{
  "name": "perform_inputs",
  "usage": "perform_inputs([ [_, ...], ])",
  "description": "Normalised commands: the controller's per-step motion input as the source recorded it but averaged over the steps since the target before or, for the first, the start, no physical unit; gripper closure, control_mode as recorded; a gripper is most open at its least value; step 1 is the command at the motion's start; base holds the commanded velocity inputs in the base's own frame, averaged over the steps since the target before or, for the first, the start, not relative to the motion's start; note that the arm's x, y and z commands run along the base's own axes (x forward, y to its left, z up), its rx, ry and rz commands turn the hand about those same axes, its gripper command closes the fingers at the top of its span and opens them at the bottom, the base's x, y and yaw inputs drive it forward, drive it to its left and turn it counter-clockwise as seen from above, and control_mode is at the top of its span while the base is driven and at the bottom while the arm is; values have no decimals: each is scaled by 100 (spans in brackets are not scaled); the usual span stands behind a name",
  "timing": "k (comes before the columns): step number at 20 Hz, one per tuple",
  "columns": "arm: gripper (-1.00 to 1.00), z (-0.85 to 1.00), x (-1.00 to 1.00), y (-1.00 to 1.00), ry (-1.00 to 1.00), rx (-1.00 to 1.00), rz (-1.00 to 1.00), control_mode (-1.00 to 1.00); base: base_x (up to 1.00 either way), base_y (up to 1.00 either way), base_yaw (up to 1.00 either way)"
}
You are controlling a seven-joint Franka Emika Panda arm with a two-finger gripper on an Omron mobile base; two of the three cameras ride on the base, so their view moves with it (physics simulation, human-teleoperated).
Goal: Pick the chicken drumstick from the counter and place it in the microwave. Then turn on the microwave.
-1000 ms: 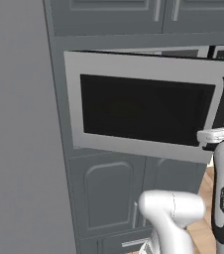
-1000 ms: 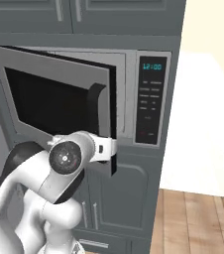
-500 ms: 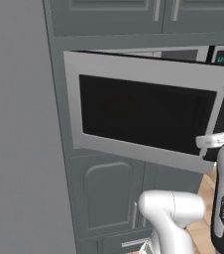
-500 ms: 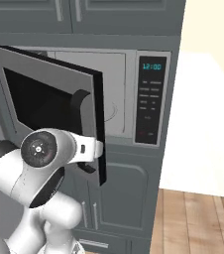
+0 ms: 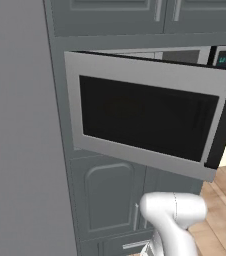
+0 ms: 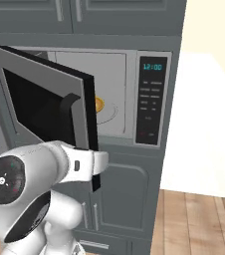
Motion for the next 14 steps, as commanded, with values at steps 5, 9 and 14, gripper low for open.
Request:
perform_inputs([
  [5,-100,23,-61,-60,-17,-1,-12,-100,0,0,0],
  [9,-100,3,54,-67,0,13,0,-100,0,0,0],
  [14,-100,0,69,-47,0,26,11,-100,0,0,0],
])
